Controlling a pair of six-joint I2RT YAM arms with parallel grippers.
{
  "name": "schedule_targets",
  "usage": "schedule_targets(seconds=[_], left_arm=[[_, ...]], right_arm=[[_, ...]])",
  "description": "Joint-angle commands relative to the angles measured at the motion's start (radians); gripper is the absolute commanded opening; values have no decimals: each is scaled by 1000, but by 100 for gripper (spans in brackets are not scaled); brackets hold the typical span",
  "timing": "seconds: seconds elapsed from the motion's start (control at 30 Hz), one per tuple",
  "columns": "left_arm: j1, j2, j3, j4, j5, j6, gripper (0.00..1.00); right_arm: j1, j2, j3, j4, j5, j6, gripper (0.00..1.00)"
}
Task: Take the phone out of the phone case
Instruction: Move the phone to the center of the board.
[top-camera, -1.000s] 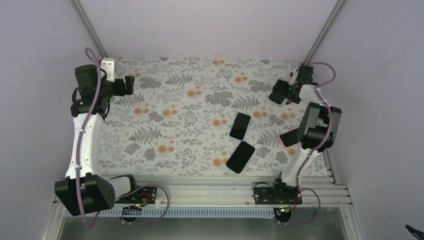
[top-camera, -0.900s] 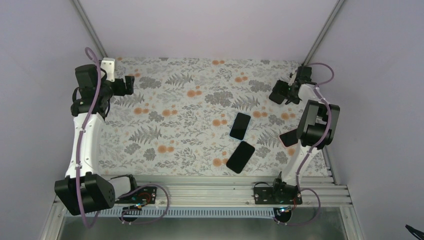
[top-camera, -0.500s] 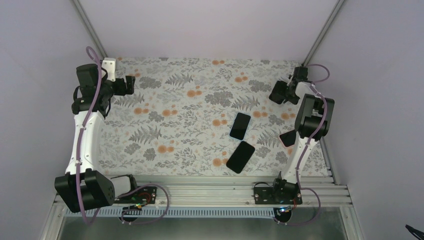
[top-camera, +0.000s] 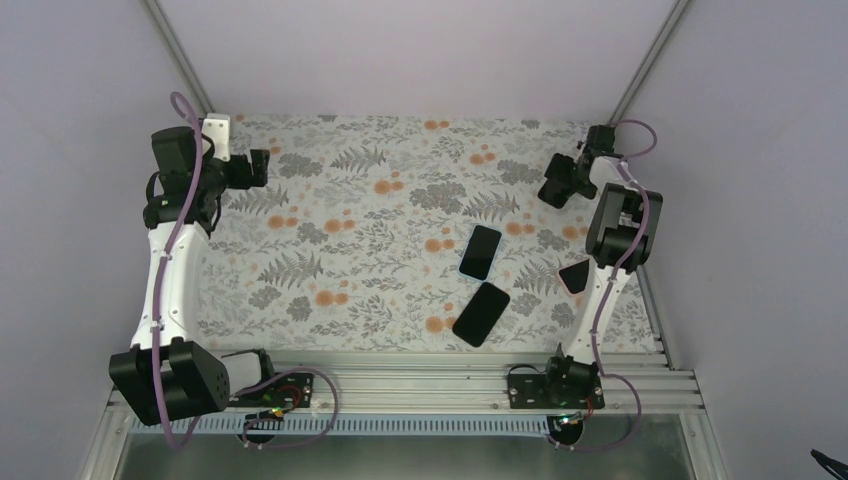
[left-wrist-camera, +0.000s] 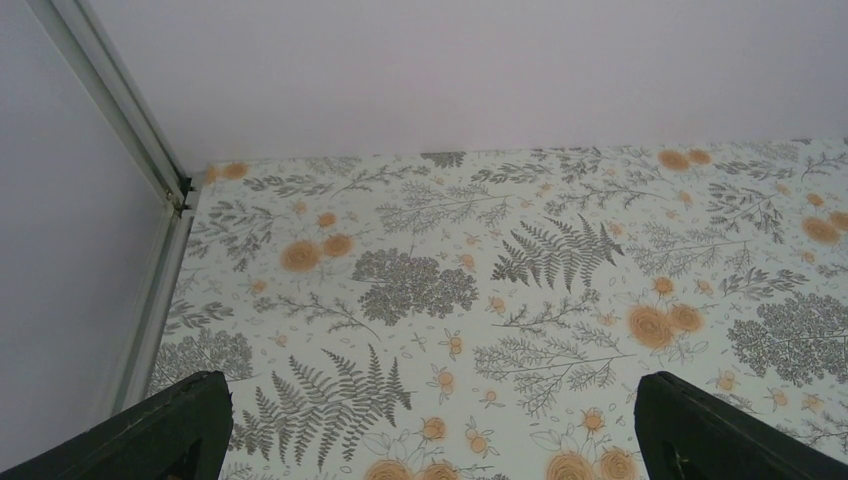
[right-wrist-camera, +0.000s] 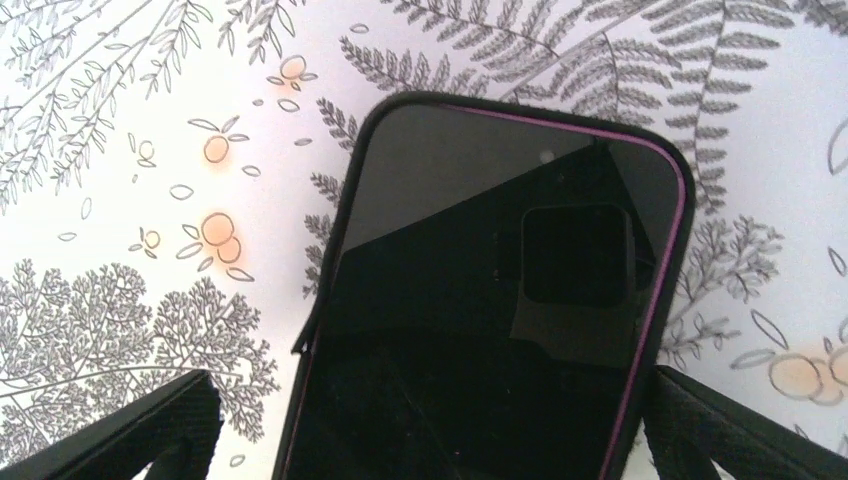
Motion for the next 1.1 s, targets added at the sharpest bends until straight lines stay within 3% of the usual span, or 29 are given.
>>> schedule_targets(seconds=[0.0, 0.33, 1.07], left_arm=[[7, -10, -9, 26, 7, -13, 100], [15, -13, -14, 31, 14, -19, 100], [26, -55, -29, 34, 36, -14, 100]], right_arm=[[6, 67, 65, -51, -29, -49, 99], [94, 82, 103, -105, -94, -292, 99], [358, -27, -58, -131, 16, -648, 99]])
